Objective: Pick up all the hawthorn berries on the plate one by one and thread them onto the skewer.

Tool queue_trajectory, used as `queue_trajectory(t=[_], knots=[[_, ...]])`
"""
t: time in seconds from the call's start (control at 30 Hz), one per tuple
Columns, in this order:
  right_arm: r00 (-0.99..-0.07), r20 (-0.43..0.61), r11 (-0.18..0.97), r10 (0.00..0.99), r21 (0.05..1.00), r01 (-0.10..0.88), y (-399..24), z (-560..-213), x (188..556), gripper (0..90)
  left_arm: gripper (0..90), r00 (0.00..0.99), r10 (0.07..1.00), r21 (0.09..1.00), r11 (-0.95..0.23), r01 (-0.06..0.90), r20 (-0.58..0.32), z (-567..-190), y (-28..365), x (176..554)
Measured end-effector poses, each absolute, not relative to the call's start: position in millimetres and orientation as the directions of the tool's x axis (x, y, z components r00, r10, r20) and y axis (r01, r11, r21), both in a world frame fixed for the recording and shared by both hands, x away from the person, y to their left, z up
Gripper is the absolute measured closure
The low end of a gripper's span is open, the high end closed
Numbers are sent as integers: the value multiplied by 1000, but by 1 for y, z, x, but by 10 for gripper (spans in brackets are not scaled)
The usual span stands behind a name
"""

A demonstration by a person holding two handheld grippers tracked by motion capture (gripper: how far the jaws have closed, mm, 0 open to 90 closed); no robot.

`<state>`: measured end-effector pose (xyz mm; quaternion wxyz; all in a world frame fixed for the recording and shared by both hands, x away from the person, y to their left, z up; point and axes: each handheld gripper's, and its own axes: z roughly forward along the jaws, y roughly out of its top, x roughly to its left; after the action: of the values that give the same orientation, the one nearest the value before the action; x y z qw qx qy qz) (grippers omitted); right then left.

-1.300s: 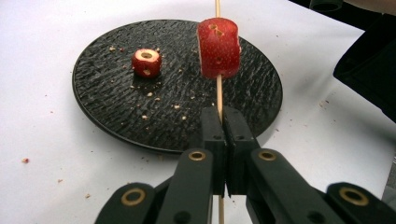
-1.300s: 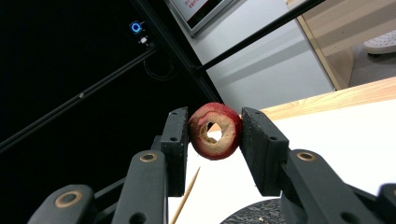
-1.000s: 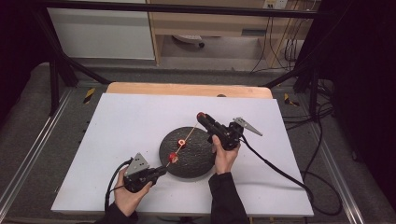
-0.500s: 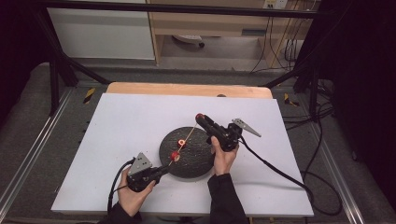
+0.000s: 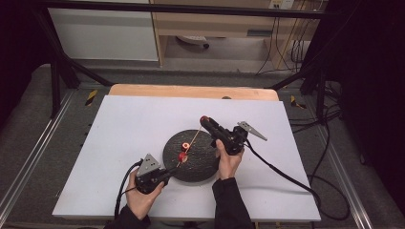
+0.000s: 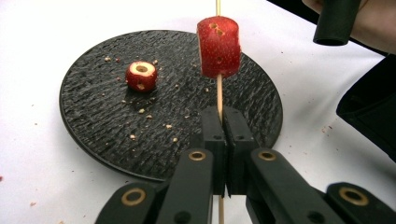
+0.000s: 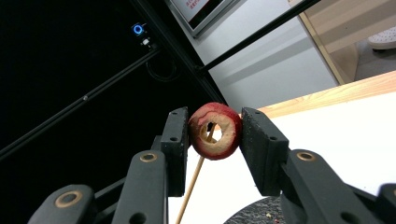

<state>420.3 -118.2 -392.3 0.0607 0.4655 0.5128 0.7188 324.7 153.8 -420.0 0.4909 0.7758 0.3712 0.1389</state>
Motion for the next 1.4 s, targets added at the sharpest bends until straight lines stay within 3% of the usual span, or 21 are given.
queue_trajectory(t=[1.4], knots=[[-585, 598, -392, 548, 802, 451, -106, -408, 406, 635, 887, 667, 727, 873, -208, 441, -164, -408, 136, 348]])
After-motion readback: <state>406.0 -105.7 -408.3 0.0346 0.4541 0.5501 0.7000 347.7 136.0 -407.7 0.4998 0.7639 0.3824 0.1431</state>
